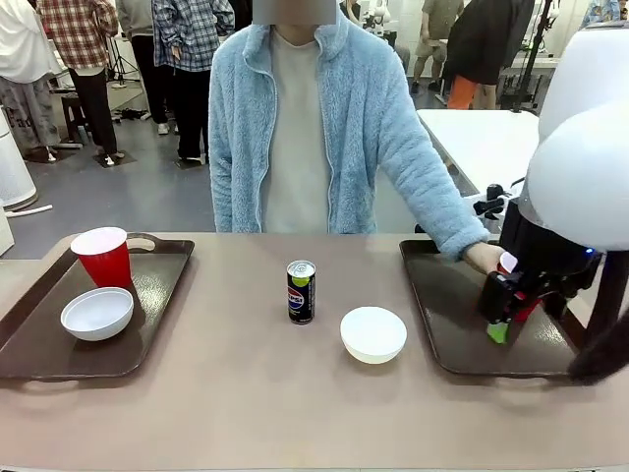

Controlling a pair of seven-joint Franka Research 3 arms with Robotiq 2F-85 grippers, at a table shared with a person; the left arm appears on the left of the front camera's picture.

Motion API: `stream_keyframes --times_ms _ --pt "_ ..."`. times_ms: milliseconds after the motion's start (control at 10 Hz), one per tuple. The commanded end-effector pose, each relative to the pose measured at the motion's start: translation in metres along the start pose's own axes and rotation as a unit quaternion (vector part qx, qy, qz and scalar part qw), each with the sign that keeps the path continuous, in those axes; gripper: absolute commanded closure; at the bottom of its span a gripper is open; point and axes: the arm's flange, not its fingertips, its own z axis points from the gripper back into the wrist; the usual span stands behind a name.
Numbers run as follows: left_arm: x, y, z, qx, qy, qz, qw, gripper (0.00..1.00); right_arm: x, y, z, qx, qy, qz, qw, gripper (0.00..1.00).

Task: Prepare tableware on both trays.
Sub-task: Pick up a Picnic Bowl from the table and place it on a Handle tray.

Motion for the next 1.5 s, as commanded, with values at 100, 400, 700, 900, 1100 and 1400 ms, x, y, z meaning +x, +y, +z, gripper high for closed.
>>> stream_keyframes --times_ms 100,400,700,900,1100,1400 --pt "-0.003 -0.003 0.000 -0.005 -0.004 0.000 1.000 0.00 0.051 0.010 -0.037 0.087 -0.047 -0.052 0.994 0.00" --pt "-0.003 -0.003 0.000 -0.005 -0.004 0.000 1.000 0.00 0.106 0.034 -0.066 0.079 -0.063 -0.072 0.992 0.00" --pt "-0.003 -0.003 0.000 -0.005 -0.004 0.000 1.000 0.00 0.135 0.052 -0.091 0.062 -0.055 -0.100 0.992 0.00" --pt "-0.003 -0.003 0.000 -0.005 -0.004 0.000 1.000 0.00 0.144 0.059 -0.099 0.061 -0.041 -0.103 0.992 0.00" --pt "-0.003 -0.003 0.000 -0.005 -0.004 0.000 1.000 0.00 0.146 0.058 -0.103 0.072 -0.025 -0.104 0.992 0.00" --pt "-0.003 -0.003 0.000 -0.005 -0.004 0.000 1.000 0.00 0.147 0.059 -0.109 0.086 -0.010 -0.087 0.992 0.59"
